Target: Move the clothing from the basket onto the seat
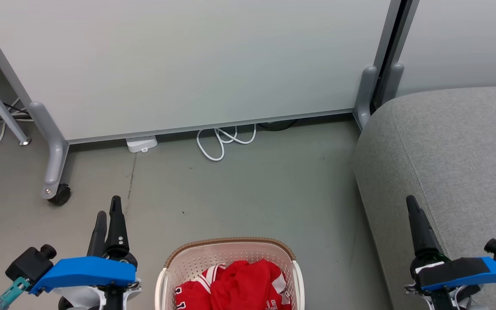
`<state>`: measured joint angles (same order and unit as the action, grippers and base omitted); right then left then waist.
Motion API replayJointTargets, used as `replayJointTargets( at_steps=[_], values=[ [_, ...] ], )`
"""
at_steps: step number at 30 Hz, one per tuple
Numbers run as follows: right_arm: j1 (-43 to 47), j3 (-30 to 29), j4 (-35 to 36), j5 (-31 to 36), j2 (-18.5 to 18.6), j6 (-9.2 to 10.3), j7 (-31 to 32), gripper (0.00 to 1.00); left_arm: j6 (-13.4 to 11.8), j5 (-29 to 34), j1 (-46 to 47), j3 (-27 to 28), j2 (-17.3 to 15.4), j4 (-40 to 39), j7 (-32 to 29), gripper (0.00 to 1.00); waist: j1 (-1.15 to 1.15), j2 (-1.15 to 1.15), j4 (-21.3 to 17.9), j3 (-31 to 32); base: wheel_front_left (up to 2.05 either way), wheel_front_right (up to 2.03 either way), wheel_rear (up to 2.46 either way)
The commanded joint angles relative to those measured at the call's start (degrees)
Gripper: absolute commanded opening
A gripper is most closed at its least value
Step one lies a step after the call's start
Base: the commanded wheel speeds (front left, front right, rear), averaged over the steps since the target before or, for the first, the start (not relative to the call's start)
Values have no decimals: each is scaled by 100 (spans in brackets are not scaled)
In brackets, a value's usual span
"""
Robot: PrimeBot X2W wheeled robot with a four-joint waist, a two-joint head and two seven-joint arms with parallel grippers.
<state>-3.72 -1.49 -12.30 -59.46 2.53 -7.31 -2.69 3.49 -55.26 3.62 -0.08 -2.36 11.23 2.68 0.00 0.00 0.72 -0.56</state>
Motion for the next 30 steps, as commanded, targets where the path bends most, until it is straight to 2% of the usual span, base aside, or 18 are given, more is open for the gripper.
replayJointTargets(
  at_steps=[1, 13, 30],
  values=[
    [-100, 36, 102, 245, 31, -14, -61, 100, -41, 220, 150, -46, -48, -114, 61, 100, 0, 0, 3, -1, 0, 0, 0],
    [-103, 209, 114, 1394, 35, -16, -308, 100, -147, 1356, 169, -268, -53, -122, 307, 100, 0, 0, 35, -4, 0, 0, 0],
    [-126, 373, 51, 2526, 40, -17, -585, 100, -229, 2564, 199, -479, -57, -54, 584, 100, 0, 0, 82, -16, 0, 0, 0]
  ],
)
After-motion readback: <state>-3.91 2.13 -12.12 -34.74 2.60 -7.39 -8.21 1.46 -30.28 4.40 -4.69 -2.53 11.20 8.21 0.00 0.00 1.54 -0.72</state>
